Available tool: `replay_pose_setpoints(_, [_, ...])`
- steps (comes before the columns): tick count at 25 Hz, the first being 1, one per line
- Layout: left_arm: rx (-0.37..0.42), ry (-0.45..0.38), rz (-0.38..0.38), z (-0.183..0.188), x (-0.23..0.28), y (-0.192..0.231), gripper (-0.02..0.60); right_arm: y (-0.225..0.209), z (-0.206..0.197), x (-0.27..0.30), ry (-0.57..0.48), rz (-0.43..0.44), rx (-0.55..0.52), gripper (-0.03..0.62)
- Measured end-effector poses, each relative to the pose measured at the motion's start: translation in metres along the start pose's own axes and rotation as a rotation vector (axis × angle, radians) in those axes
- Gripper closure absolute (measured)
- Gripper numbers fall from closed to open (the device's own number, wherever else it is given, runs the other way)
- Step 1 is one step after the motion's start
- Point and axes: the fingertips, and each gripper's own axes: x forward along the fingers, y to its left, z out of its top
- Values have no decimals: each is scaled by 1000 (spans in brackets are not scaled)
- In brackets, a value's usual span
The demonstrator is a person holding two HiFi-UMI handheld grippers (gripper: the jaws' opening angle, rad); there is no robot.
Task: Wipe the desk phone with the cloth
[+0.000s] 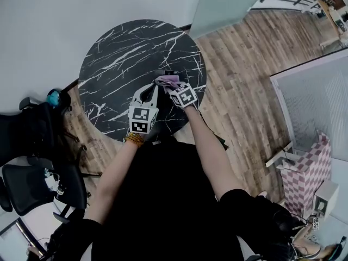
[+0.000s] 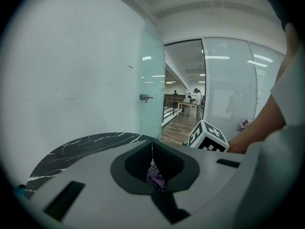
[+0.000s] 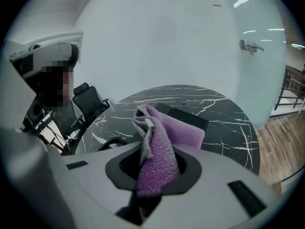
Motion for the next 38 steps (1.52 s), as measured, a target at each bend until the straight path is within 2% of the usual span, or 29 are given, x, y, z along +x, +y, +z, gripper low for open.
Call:
replay_pose_setpoints(23, [14,17,-15,-5,1,-7,561,22,-19,1,11,19,21,520])
replay_pose_setpoints(34, [15,19,-18,-7,0,-8,561,35,-36,8,27,55,24,520])
replay_pose_setpoints(38, [17,23,-17,-10,-3,-8,561,36,-33,3,27,40,12,520])
